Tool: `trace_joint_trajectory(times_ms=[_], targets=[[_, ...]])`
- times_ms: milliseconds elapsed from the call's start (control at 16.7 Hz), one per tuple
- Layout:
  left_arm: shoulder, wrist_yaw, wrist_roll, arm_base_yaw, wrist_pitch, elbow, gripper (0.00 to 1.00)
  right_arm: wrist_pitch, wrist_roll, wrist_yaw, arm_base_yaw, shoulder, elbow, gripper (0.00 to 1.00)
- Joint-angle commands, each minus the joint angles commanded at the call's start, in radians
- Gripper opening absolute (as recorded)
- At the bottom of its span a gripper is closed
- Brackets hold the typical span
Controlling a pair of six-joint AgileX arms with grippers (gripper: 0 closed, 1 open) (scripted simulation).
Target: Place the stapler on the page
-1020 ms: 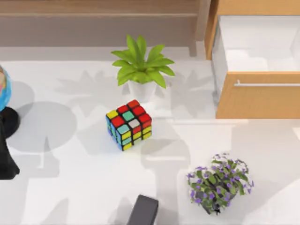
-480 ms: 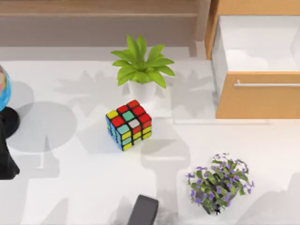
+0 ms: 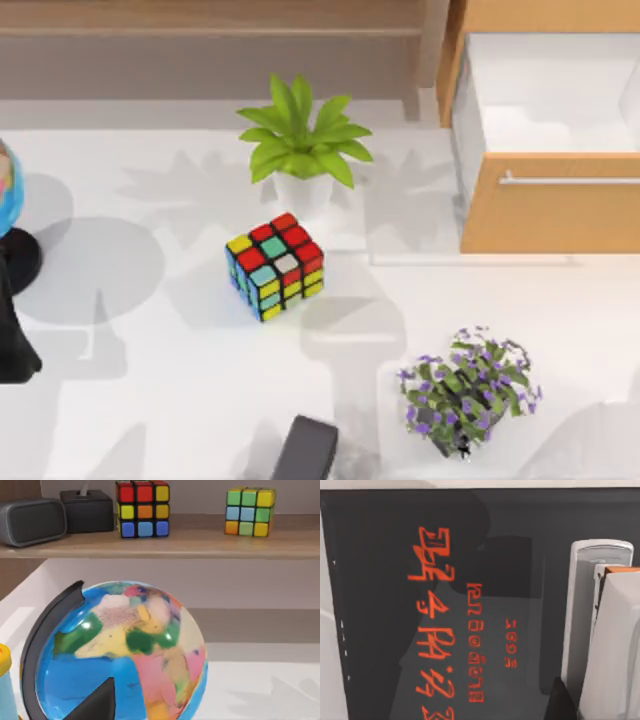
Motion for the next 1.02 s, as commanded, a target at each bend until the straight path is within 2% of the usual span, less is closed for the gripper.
trace_joint_trajectory(times_ms=[420,1020], targets=[[0.000,0.000,0.000,0.000,0.000,0.000,1.00,0.062,0.003,0.000,0.001,0.022,-0.038,0.00],[0.000,0.000,0.000,0.000,0.000,0.000,1.00,0.062,0.003,0.000,0.001,0.022,-0.038,0.75]])
